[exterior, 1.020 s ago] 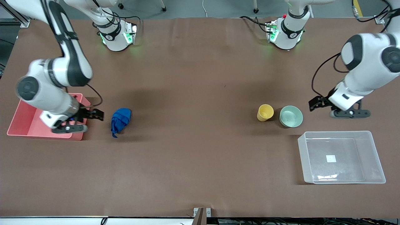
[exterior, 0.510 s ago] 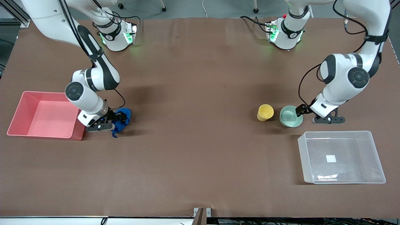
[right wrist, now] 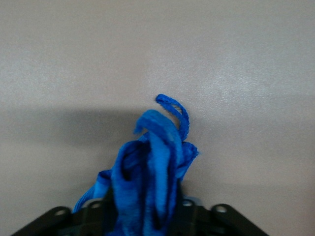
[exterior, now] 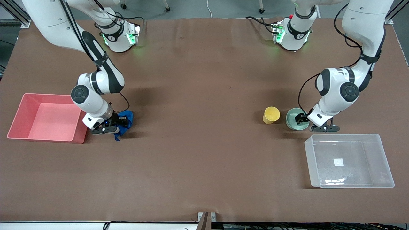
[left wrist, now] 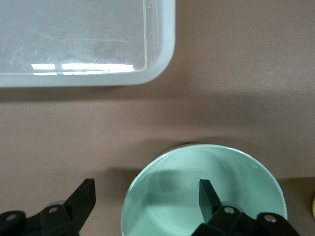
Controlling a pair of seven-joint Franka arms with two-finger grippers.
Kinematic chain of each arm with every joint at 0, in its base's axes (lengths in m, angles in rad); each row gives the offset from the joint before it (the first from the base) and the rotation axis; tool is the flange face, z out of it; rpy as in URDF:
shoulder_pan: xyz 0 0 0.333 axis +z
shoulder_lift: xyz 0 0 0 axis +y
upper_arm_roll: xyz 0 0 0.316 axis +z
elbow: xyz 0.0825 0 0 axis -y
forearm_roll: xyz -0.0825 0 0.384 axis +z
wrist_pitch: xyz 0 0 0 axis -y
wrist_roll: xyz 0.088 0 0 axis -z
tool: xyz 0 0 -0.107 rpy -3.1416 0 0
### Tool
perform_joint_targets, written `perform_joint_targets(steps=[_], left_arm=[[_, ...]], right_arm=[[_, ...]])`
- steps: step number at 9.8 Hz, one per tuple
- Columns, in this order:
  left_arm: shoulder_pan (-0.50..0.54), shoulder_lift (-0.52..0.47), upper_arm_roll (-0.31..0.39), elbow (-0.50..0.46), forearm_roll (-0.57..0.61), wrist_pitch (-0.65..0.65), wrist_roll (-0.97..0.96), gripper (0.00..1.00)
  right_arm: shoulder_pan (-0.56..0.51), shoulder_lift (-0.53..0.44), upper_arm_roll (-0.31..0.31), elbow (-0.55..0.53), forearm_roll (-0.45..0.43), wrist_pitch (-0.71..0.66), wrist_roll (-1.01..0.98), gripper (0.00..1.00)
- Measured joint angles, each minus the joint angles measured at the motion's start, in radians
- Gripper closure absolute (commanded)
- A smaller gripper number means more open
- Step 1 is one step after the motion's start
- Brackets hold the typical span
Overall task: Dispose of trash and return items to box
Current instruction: 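Grasp the blue glove with the right gripper while the left gripper grasps the bowl, then drop the glove into the pink bin while the left gripper carries the bowl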
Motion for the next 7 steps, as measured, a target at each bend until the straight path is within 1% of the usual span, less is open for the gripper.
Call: perform_joint_targets(steps=[1, 2, 3, 5, 6, 7], left_arm=[[0.0, 0.002, 0.0, 0.0, 0.0, 0.0, 0.001, 0.91], [0.0, 0.002, 0.0, -0.001, 0.0, 0.0, 0.002, 0.92], [0.0, 0.001, 0.0, -0.004, 0.0, 0.0, 0.003, 0.92], [0.0, -0.012, -0.001, -0.01, 0.0, 0.0, 0.009, 1.0], [0.0, -0.034, -0.001, -0.012, 0.0, -0.006, 0.014, 1.0], [0.0, -0.062, -0.001, -0.014, 0.0, -0.024, 0.015, 1.0]], right_arm=[[0.0, -0.003, 0.002, 0.005, 0.0, -0.012, 0.018, 0.99], [0.0, -0.007, 0.008, 0.021, 0.0, -0.058, 0.033, 0.99], [0.0, -0.023, 0.014, 0.061, 0.0, -0.17, 0.058, 0.99], [-0.014, -0.118, 0.016, 0.217, 0.0, -0.532, 0.097, 0.99], [-0.046, -0.185, 0.012, 0.312, 0.0, -0.727, 0.089, 0.99], [-0.076, -0.245, -0.011, 0.394, 0.0, -0.885, 0.041, 0.99]])
